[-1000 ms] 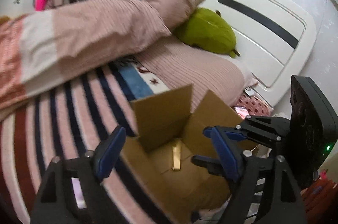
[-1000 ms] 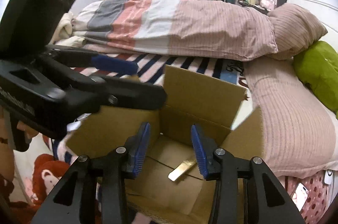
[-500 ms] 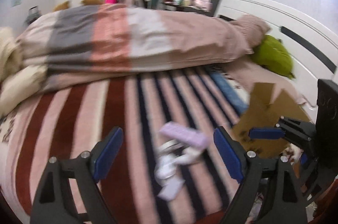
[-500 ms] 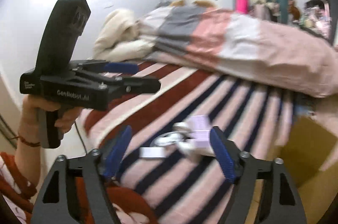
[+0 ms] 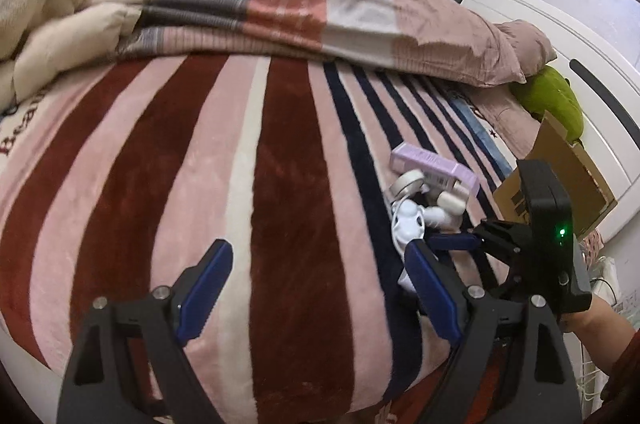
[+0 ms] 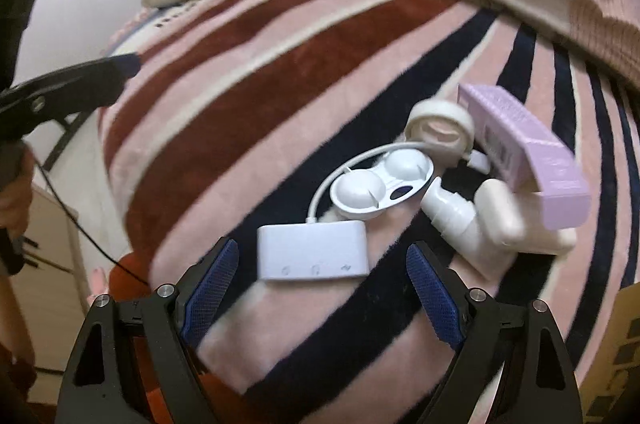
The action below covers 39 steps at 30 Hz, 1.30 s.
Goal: Organize rigid objects
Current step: 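Move the right tool back over the white USB adapter, then close the right tool on the white USB adapter and lift it, then lower the USB adapter into the cardboard box and open the right tool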
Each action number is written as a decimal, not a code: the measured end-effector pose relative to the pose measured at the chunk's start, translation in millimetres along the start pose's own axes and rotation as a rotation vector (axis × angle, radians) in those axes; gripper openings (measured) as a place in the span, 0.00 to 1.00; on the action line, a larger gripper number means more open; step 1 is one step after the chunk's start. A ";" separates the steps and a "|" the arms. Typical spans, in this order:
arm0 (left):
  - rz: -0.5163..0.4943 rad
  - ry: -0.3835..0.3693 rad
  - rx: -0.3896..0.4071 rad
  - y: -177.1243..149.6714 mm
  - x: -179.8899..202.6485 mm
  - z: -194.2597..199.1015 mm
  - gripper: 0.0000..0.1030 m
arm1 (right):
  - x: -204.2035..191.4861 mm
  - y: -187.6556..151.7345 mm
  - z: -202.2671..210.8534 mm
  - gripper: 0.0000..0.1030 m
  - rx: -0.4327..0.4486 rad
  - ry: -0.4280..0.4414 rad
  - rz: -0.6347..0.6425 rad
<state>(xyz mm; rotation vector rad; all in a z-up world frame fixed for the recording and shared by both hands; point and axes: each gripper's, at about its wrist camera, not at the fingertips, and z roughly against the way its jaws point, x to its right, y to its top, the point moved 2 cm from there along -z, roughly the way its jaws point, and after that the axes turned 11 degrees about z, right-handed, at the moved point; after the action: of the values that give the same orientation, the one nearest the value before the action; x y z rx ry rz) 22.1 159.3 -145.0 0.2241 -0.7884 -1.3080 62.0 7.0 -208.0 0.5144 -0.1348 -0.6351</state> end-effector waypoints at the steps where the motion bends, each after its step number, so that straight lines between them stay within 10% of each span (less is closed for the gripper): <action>1: 0.001 0.000 -0.004 -1.8 -0.8 -1.0 0.83 | 0.4 1.2 -1.1 0.75 -0.002 -0.008 0.006; 3: 0.003 -0.010 -0.012 -3.6 -0.9 -2.9 0.83 | -1.9 4.0 -0.5 0.50 -0.002 -0.037 0.043; 13: -0.016 -0.288 -0.068 5.9 49.5 10.9 0.82 | -34.0 17.6 64.4 0.49 0.139 -0.061 0.155; 18: -0.049 -0.437 -0.086 17.8 93.1 29.6 0.40 | -42.7 27.5 122.6 0.49 0.272 -0.091 0.201; 23: -0.134 -0.491 -0.076 32.1 153.6 42.6 0.20 | -37.7 23.9 172.7 0.49 0.372 -0.142 0.236; 39: -0.399 -0.581 -0.296 18.0 367.8 -43.1 0.21 | 94.6 -90.2 270.5 0.49 0.403 -0.312 -0.074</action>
<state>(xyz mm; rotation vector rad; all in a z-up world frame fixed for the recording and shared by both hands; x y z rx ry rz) 80.7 -185.6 -22.3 -0.2645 -1.0535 -1.8878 15.6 -224.1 -21.8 0.8082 -0.5487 -0.7624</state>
